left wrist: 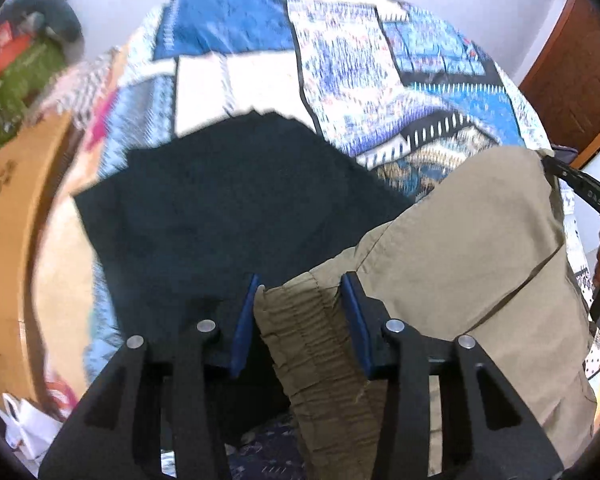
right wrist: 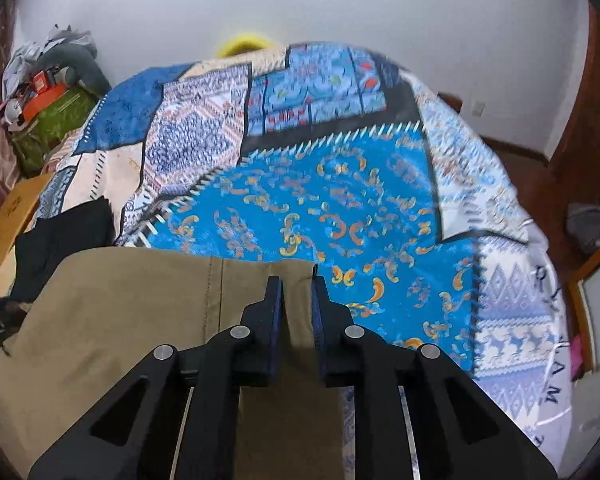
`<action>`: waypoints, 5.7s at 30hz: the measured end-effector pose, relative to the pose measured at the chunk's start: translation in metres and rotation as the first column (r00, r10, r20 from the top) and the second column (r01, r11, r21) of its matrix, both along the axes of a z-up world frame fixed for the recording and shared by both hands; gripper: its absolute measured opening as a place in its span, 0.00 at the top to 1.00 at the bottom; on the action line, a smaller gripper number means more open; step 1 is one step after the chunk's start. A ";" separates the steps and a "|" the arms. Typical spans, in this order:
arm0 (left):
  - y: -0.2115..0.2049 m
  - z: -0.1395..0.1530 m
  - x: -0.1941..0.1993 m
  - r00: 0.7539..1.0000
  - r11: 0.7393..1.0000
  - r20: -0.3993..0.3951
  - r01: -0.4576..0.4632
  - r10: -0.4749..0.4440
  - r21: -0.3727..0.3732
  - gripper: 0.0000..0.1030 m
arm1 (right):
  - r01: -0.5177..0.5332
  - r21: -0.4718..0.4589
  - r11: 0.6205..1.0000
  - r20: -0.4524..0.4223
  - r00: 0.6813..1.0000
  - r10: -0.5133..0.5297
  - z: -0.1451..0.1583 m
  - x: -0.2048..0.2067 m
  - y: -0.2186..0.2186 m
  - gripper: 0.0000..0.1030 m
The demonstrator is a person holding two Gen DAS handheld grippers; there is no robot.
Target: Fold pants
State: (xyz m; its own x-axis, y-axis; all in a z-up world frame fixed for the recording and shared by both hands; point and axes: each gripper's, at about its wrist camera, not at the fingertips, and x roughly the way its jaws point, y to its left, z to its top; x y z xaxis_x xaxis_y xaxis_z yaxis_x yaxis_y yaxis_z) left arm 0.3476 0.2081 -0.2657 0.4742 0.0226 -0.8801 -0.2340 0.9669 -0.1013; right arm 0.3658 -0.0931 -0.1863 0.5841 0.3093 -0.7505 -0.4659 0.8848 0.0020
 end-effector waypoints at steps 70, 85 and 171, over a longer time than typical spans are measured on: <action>-0.129 0.109 -0.258 0.947 0.925 0.175 0.205 -0.270 0.321 0.06 | 0.020 0.161 0.987 0.062 0.998 -0.031 0.092 -0.321 -0.115 0.42; -0.198 0.063 -0.216 0.881 0.810 0.030 0.420 -0.472 0.410 0.06 | -0.214 0.099 0.972 -0.039 0.975 0.219 0.052 -0.318 -0.032 0.26; -0.114 0.054 -0.220 0.976 0.975 0.054 0.206 -0.211 0.077 0.34 | 0.066 0.177 0.982 -0.199 0.980 -0.030 0.013 -0.330 -0.131 0.58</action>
